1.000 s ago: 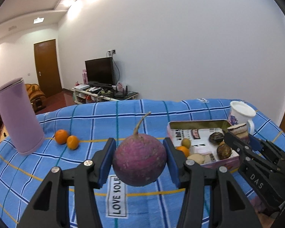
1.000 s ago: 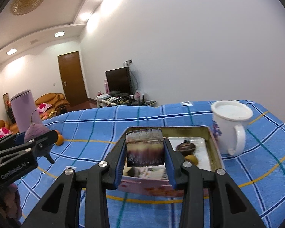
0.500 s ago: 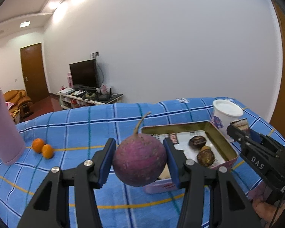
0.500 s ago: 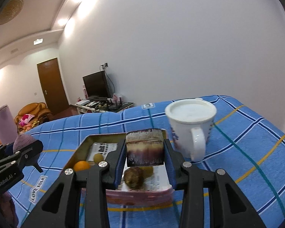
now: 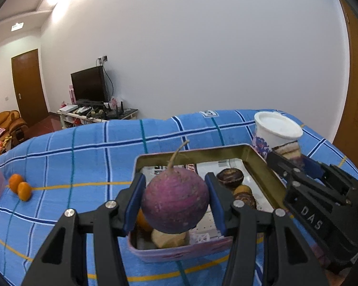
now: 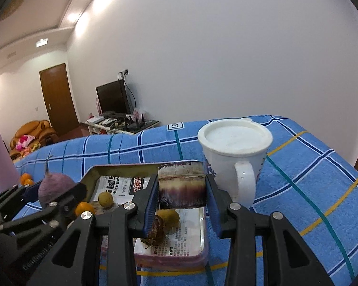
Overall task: Organize fruits
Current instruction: 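Carry the radish and the slice in both tools over the pink tin, then lower both items into the pink tin and open both tools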
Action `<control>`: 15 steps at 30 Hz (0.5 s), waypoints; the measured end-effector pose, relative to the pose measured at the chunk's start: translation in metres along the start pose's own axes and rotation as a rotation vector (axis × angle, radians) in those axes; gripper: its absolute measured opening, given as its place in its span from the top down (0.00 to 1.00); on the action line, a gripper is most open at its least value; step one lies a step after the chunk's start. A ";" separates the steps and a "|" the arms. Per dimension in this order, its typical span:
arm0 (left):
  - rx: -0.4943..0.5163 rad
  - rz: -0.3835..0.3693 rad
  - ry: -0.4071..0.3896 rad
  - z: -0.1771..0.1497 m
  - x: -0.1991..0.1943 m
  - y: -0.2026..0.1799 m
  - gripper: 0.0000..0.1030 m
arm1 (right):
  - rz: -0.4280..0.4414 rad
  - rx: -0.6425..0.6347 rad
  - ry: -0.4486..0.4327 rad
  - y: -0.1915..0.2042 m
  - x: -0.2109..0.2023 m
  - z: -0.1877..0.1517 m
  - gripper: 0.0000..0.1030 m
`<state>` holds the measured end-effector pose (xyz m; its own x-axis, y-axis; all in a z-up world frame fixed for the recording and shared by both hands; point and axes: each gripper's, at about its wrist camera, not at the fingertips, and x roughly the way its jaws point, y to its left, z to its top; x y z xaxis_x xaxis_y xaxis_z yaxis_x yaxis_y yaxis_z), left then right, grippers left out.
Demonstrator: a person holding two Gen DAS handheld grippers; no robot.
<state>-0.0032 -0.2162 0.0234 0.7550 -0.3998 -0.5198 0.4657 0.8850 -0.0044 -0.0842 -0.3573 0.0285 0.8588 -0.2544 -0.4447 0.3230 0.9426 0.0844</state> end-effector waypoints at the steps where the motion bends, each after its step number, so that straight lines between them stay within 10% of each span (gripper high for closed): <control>1: 0.003 0.001 0.003 0.000 0.002 -0.001 0.49 | -0.003 -0.009 0.003 0.002 0.002 0.000 0.61; 15: 0.006 0.009 0.038 -0.006 0.020 -0.002 0.49 | -0.020 -0.049 0.088 0.011 0.024 -0.001 0.61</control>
<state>0.0080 -0.2245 0.0083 0.7413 -0.3825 -0.5515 0.4617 0.8870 0.0054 -0.0603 -0.3528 0.0182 0.8137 -0.2551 -0.5224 0.3176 0.9477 0.0320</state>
